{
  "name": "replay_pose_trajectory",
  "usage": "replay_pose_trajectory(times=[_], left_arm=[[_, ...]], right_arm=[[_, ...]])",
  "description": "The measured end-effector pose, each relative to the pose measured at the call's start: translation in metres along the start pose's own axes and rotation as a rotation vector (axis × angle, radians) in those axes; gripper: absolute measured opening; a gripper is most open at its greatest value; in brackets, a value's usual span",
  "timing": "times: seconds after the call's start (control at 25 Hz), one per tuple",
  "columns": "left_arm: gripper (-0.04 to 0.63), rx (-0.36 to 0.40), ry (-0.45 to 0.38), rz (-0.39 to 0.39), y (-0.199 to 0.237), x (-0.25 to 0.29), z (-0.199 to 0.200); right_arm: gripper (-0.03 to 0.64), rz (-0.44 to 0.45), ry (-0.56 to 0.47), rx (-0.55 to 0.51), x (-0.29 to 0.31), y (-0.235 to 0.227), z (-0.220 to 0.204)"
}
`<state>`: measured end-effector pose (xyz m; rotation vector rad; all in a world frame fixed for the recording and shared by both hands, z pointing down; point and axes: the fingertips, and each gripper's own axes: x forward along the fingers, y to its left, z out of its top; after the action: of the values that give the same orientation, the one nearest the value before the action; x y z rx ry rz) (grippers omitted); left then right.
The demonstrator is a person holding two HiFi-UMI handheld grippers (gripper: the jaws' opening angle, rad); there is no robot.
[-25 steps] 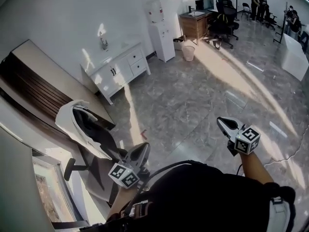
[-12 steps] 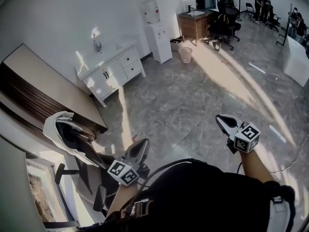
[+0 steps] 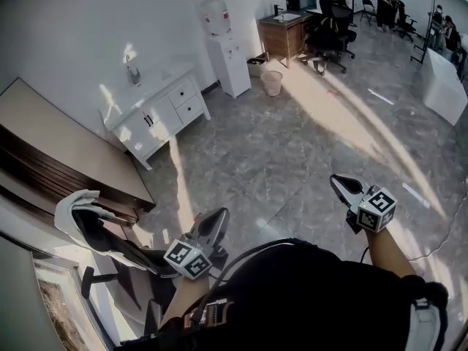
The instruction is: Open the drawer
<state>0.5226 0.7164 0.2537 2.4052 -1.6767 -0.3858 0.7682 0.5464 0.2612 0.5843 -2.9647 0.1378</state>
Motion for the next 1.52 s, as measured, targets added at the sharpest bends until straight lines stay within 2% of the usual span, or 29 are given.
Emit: replay_pose_trajectory(times=[0.44,0.68,0.84,1.12,1.32,1.52], left_arm=[[0.000,0.008,-0.006,-0.135,0.140,0.060,0.062],[0.000,0.005,0.007,-0.155,0.216,0.067,0.074],[0.000,-0.007,0.010,-0.148,0.256,0.076,0.084],[0.000,-0.020,0.022,-0.123,0.288,0.097,0.076],[0.000,-0.015,0.022,-0.074,0.307,0.126,0.075],[0.000,0.016,0.005,0.000,0.323,0.176,0.080]], right_arm=[[0.000,-0.138,-0.032,-0.010,0.112,-0.026,0.049],[-0.001,-0.159,-0.024,-0.022,0.181,-0.022,0.052],[-0.001,-0.155,0.000,-0.035,0.218,-0.027,0.056],[-0.001,-0.144,0.004,-0.006,0.251,-0.058,0.049],[0.000,-0.073,0.002,-0.008,0.288,-0.092,0.051],[-0.001,0.007,-0.010,-0.015,0.326,-0.156,0.060]])
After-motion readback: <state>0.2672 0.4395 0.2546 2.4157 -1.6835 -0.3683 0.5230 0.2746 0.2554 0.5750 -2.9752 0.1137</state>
